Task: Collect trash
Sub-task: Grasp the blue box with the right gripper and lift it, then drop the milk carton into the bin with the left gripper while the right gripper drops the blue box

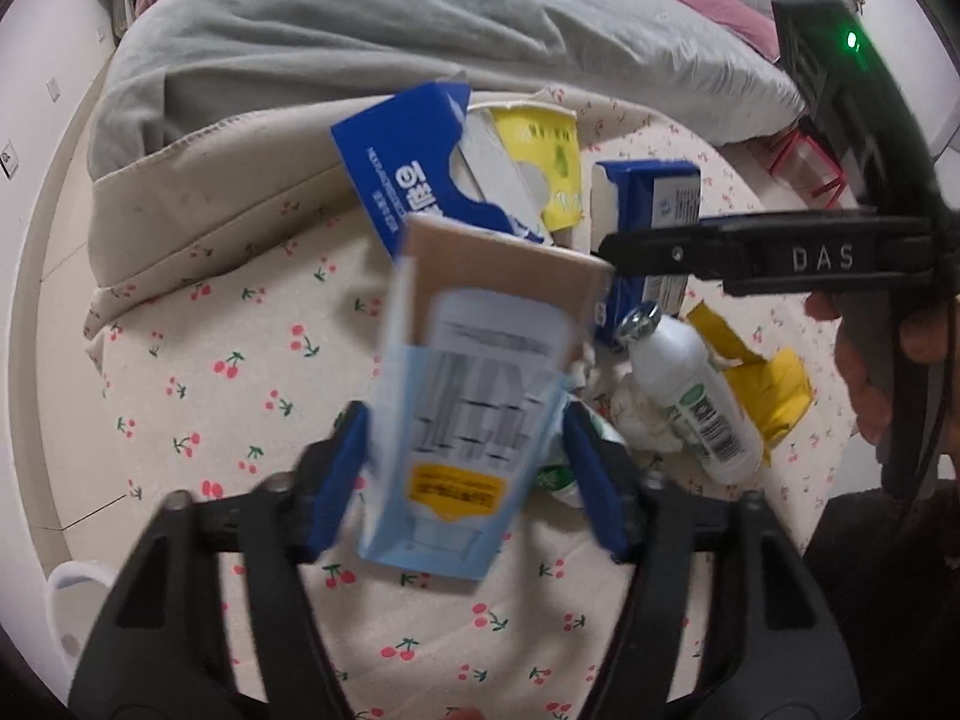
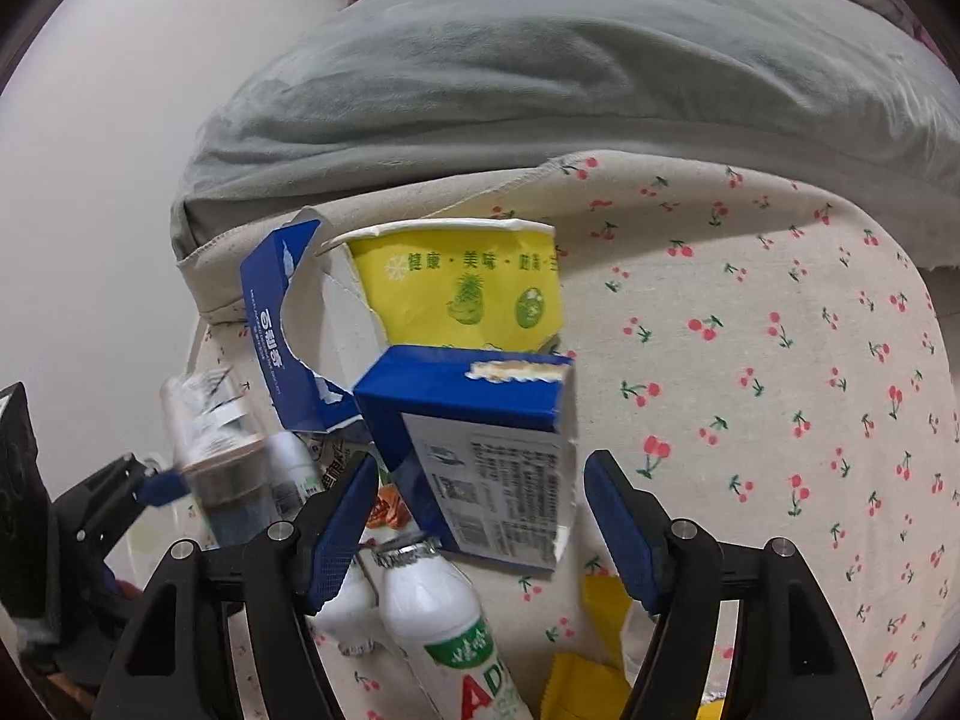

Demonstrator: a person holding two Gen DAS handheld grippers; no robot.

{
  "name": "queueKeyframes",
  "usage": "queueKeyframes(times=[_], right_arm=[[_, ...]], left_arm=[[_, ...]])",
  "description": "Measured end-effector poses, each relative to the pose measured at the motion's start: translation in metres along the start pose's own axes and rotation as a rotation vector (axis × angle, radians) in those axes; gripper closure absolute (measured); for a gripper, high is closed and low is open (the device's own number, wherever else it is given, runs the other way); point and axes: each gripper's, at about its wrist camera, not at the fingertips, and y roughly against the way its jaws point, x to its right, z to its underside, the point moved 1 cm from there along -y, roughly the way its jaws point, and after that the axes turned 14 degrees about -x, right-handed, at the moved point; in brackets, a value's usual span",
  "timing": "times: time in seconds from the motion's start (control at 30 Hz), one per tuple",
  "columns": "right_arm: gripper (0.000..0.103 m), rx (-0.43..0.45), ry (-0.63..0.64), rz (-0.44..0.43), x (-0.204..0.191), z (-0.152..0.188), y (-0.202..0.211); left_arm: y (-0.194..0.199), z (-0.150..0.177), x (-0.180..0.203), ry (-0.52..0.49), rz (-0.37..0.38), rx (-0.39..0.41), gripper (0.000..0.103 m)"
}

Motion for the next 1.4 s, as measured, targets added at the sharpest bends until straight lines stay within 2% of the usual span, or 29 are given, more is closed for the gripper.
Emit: queueKeyframes(times=[0.1, 0.3, 0.8, 0.9, 1.4], right_arm=[[0.038, 0.022, 0.005, 0.01, -0.007, -0.006, 0.0], [0.039, 0.054, 0.032, 0.03, -0.016, -0.001, 0.012], [0.039, 0.2, 0.025, -0.043, -0.017, 0.023, 0.084], [0.039, 0.197, 0.04, -0.051, -0.026, 0.03, 0.088], [0.039, 0.135, 0.199, -0.092, -0.116, 0.054, 0.059]], left_arm=[[-0.001, 0.0, 0.001, 0.015, -0.002, 0.011, 0.042], [0.009, 0.01, -0.002, 0.044, -0.013, 0.031, 0.042], [0.043, 0.04, -0.016, 0.141, -0.005, 0.089, 0.042], [0.048, 0.051, -0.023, 0.182, -0.009, 0.095, 0.042], [0.073, 0.116, -0.082, 0.331, -0.066, 0.125, 0.042]])
